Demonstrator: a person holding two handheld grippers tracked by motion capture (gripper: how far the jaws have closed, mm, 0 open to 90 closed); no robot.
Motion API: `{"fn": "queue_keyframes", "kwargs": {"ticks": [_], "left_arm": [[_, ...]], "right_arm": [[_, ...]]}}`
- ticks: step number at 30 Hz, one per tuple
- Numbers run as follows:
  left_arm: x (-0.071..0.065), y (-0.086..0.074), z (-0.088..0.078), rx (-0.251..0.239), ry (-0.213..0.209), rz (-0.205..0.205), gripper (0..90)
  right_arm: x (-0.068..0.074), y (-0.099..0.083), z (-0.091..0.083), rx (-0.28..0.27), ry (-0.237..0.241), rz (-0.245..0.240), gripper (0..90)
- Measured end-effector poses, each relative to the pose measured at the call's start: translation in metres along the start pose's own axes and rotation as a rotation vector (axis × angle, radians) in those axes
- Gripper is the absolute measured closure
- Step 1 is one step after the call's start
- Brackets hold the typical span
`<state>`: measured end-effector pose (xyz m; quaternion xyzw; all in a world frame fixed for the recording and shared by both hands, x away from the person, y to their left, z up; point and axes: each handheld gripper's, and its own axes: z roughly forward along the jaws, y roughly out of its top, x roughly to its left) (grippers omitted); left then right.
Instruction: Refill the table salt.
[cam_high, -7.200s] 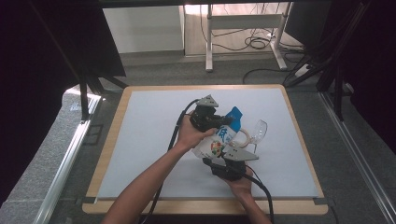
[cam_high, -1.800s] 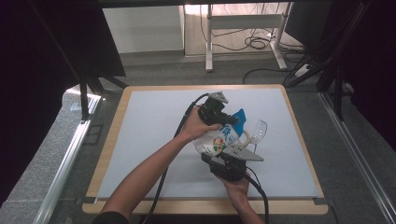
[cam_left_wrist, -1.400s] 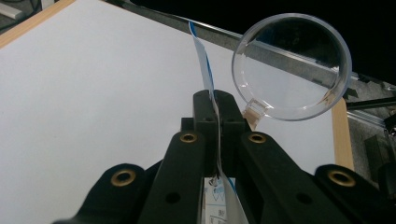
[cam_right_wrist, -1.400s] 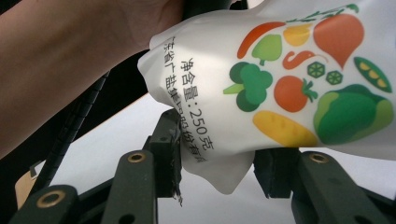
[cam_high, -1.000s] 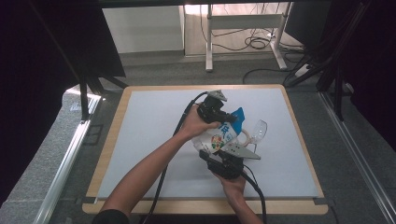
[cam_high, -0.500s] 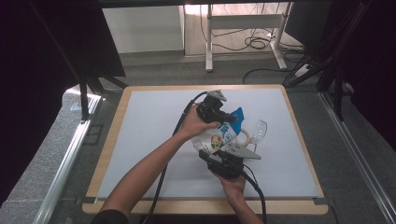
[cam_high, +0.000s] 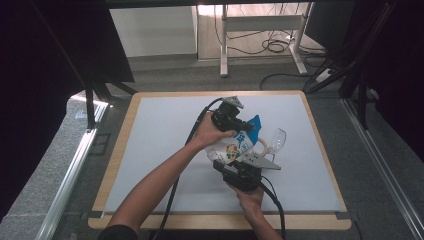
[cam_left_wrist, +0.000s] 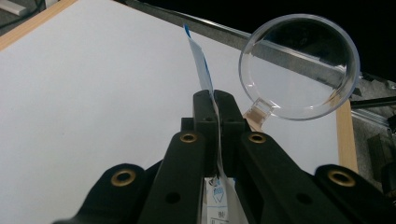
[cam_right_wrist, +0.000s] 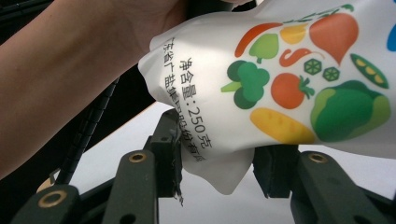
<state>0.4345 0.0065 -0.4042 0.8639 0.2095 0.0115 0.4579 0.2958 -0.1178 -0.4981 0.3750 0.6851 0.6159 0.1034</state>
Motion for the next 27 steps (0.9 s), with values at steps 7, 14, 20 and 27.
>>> {"fn": "queue_keyframes", "kwargs": {"ticks": [7,14,20,27], "left_arm": [[-0.0006,0.0013,0.0006,0.005,-0.002,0.004,89.8],[-0.0007,0.0016,0.0018,0.008,-0.002,0.006,89.8],[-0.0015,0.0022,0.0014,0.006,0.0,0.007,89.8],[-0.0025,0.0034,0.0021,0.007,0.002,0.011,89.8]], "right_arm": [[0.002,0.0012,-0.0005,0.0,-0.013,0.0,57.7],[0.0043,0.0017,0.0005,0.004,-0.038,-0.006,57.9],[0.0055,0.0018,0.0018,0.001,-0.045,-0.004,57.9],[0.0067,0.0007,0.0022,-0.013,-0.054,-0.006,57.9]]}}
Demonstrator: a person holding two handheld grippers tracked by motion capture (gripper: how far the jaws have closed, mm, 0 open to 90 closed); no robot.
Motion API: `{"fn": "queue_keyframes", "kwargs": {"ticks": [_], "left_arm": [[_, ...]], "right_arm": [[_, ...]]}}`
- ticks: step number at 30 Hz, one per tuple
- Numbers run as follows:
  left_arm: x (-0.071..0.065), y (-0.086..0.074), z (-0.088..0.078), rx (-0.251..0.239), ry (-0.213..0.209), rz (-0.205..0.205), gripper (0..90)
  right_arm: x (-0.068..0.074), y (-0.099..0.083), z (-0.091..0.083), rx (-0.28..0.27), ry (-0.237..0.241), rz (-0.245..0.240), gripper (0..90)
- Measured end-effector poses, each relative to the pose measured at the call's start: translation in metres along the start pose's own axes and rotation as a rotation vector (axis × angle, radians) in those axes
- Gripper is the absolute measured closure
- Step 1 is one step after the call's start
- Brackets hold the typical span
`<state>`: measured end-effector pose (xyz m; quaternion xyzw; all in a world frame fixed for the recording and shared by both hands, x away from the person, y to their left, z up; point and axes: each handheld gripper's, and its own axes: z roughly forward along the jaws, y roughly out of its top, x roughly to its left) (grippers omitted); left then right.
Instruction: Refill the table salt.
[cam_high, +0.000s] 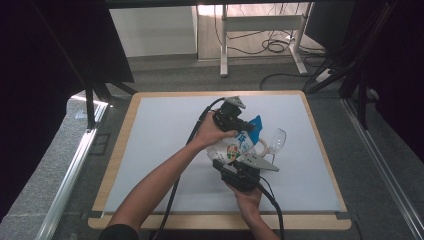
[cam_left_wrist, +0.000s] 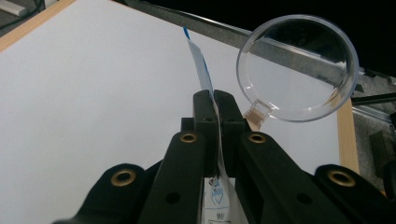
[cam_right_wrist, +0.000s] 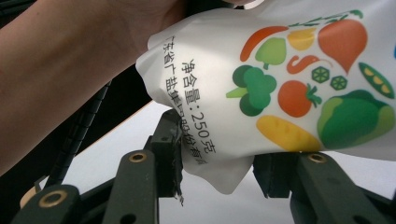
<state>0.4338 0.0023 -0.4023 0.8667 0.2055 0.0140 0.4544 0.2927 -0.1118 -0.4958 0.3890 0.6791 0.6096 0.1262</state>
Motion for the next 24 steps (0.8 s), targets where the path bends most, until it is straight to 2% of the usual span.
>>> {"fn": "queue_keyframes", "kwargs": {"ticks": [8,24], "left_arm": [[0.0,0.0007,0.001,0.004,0.001,0.005,89.8],[-0.0013,0.0001,0.0002,-0.003,0.006,0.004,89.8]], "right_arm": [[0.0013,-0.0016,0.0004,-0.012,-0.015,0.008,57.8],[0.0001,-0.0015,0.0001,-0.015,-0.003,0.011,57.9]]}}
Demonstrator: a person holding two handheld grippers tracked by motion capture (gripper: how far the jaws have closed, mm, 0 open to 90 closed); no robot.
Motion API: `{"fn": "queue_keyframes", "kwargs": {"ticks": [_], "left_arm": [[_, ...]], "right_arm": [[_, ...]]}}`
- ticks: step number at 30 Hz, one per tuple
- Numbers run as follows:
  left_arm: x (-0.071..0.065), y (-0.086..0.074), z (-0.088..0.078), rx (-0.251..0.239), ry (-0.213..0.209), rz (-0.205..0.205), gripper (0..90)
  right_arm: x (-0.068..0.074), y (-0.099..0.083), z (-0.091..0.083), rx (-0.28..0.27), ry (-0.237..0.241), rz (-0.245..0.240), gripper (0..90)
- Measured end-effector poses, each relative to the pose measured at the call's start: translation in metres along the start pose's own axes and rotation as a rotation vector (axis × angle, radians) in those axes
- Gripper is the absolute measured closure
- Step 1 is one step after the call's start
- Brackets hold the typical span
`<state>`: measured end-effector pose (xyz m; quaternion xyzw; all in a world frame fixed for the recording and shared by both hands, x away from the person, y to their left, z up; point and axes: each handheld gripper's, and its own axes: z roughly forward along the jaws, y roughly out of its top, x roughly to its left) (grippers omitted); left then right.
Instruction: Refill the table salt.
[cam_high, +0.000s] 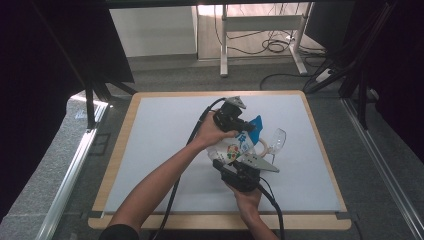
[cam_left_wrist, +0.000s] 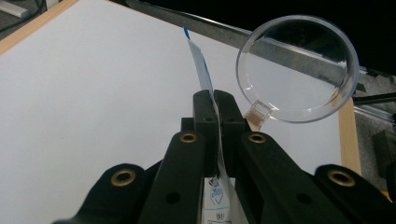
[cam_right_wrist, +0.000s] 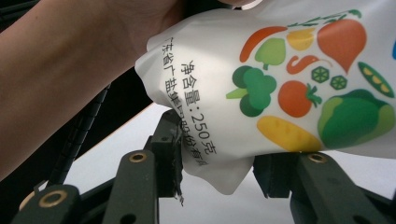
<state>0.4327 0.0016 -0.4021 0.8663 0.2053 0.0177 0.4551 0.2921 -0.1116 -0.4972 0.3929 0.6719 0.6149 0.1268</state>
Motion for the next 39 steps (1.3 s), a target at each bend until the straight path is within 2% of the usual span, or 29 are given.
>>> {"fn": "queue_keyframes", "kwargs": {"ticks": [22,39], "left_arm": [[0.0006,0.0013,-0.0011,-0.001,0.006,-0.001,89.8],[0.0001,0.0052,0.005,0.011,0.014,-0.003,89.8]], "right_arm": [[0.0004,0.0006,0.002,-0.013,0.004,0.013,58.0],[-0.0014,0.0008,0.0013,-0.02,-0.024,0.026,57.9]]}}
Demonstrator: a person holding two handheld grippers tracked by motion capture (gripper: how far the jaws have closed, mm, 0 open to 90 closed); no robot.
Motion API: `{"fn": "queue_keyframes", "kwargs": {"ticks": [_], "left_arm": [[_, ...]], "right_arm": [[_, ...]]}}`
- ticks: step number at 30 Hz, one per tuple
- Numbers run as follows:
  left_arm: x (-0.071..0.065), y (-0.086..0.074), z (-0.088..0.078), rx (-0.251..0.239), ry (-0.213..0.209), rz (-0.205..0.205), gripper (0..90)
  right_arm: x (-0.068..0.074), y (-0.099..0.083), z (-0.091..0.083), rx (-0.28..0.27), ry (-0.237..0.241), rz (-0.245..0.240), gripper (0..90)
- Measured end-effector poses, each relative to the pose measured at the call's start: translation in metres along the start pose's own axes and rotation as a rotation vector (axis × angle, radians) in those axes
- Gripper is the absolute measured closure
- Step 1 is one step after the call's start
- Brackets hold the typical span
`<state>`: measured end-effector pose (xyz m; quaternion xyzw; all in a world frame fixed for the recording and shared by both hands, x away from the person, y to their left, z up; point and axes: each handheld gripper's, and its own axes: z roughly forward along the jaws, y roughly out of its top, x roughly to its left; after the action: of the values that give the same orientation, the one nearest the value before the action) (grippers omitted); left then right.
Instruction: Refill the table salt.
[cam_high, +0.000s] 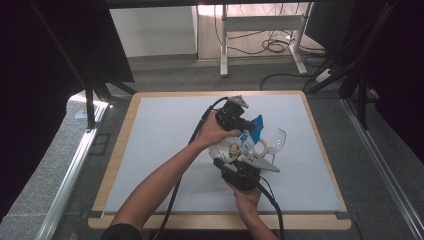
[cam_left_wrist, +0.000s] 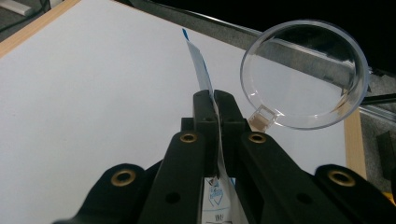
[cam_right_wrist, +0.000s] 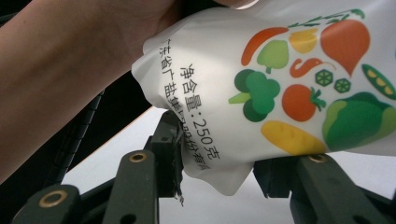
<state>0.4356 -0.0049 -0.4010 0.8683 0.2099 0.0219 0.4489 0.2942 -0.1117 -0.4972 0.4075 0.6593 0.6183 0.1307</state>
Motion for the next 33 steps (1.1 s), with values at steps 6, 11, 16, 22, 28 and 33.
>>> {"fn": "queue_keyframes", "kwargs": {"ticks": [6,11,16,22,28,33], "left_arm": [[0.0008,-0.0005,0.001,-0.003,-0.005,-0.004,89.8],[0.0011,-0.0011,0.0008,-0.004,-0.007,-0.009,89.8],[0.0005,-0.0009,0.002,-0.002,-0.007,-0.013,89.8],[0.0001,-0.0002,0.0023,0.002,-0.005,-0.006,89.8],[-0.0007,-0.0018,0.0011,0.0,-0.007,-0.009,89.8],[-0.0006,-0.0022,-0.0001,0.001,-0.004,-0.011,89.7]], "right_arm": [[-0.0007,-0.0002,-0.0002,0.0,0.0,0.007,57.9],[-0.0004,-0.0006,0.0004,-0.001,0.0,0.009,57.9],[-0.0009,-0.0004,-0.0008,0.002,0.002,0.015,57.9],[-0.0008,-0.0003,-0.0009,0.0,0.004,0.019,57.9],[0.0015,-0.0004,-0.0012,-0.002,-0.002,0.017,57.9],[0.0023,-0.0005,-0.0005,-0.001,0.003,0.014,57.9]]}}
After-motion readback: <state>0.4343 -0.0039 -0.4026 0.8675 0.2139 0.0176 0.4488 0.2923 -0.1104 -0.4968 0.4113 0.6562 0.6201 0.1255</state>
